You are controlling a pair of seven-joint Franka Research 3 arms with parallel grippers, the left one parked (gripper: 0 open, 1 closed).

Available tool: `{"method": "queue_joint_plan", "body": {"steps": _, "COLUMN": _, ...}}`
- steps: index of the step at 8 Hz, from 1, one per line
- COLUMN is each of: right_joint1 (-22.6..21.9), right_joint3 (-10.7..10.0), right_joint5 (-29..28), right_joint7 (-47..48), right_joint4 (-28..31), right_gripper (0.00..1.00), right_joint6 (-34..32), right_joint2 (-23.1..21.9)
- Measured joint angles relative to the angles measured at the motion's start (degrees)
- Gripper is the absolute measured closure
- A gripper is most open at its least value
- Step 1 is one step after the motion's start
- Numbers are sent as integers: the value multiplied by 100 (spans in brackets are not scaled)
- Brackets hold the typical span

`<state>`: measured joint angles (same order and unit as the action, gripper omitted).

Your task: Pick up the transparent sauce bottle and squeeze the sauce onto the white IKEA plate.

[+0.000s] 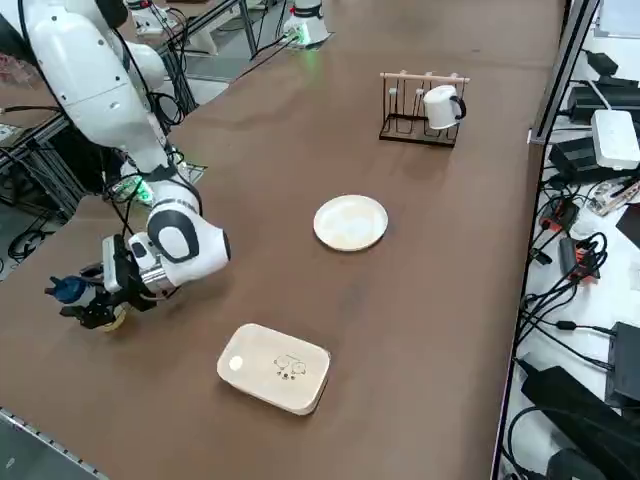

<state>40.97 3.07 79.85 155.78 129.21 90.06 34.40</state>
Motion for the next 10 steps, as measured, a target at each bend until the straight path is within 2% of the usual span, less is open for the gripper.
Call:
{"method": "queue_joint_plan", "body": {"steps": 3, "right_joint1": 26, "right_joint3": 20, "right_joint5": 72, "right_joint7": 51, "right_joint4": 33, "right_gripper": 55, "right_joint6": -71, "right_joint2": 32}}
{"method": "queue_joint_plan", "body": {"steps": 4, "right_joint1": 24, "right_joint3": 46, "right_joint5": 73, "right_joint7": 63, "right_joint4": 61, "right_gripper": 39, "right_joint6": -89, "right_joint2": 56}}
{"method": "queue_joint_plan", "body": {"steps": 5, "right_joint1": 21, "right_joint3": 79, "right_joint5": 73, "right_joint7": 69, "right_joint4": 76, "right_gripper": 18, "right_joint6": -97, "right_joint2": 80}}
{"method": "queue_joint_plan", "body": {"steps": 6, "right_joint1": 14, "right_joint3": 124, "right_joint5": 78, "right_joint7": 71, "right_joint4": 75, "right_gripper": 1, "right_joint6": -122, "right_joint2": 85}}
{"method": "queue_joint_plan", "body": {"steps": 8, "right_joint1": -16, "right_joint3": 336, "right_joint5": 78, "right_joint7": 77, "right_joint4": 57, "right_gripper": 0, "right_joint6": -170, "right_joint2": 7}}
{"method": "queue_joint_plan", "body": {"steps": 10, "right_joint1": -29, "right_joint3": 767, "right_joint5": -266, "right_joint7": 26, "right_joint4": 25, "right_gripper": 0, "right_joint6": -312, "right_joint2": -158}}
